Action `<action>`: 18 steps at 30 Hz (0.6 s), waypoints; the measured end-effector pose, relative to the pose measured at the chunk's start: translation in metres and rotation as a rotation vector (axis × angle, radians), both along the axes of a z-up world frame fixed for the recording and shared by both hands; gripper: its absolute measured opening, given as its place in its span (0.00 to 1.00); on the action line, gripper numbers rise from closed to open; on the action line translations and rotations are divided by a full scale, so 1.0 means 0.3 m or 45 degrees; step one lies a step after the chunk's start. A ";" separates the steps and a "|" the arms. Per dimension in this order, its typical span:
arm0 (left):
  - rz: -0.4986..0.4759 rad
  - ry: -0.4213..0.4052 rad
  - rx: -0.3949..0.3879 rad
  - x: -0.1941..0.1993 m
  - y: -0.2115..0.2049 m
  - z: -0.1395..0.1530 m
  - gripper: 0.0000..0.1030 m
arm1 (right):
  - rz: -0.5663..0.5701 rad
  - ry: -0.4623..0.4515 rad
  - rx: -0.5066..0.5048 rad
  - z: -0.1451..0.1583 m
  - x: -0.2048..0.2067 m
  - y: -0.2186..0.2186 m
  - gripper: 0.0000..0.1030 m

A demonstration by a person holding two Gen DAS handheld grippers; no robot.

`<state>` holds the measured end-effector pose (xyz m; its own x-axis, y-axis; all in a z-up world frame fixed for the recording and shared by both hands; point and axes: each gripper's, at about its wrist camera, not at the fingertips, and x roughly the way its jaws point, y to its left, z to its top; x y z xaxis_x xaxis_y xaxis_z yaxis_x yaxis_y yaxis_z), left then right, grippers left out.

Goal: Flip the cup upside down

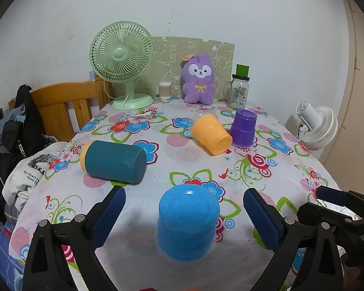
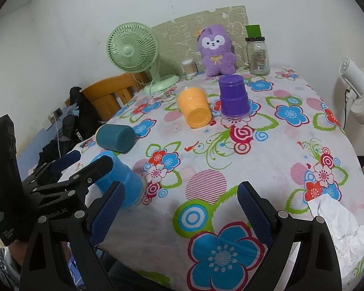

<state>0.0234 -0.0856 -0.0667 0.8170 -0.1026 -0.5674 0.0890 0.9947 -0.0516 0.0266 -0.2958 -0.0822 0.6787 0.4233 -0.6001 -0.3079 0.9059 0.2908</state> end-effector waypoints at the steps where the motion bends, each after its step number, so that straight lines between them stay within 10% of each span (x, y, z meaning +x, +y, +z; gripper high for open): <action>1: 0.001 0.001 0.000 0.000 0.003 0.001 0.97 | 0.002 0.000 -0.002 0.001 0.000 0.002 0.93; 18: 0.018 -0.052 -0.016 -0.037 0.052 0.067 0.97 | -0.037 -0.070 -0.045 0.081 -0.011 0.046 0.95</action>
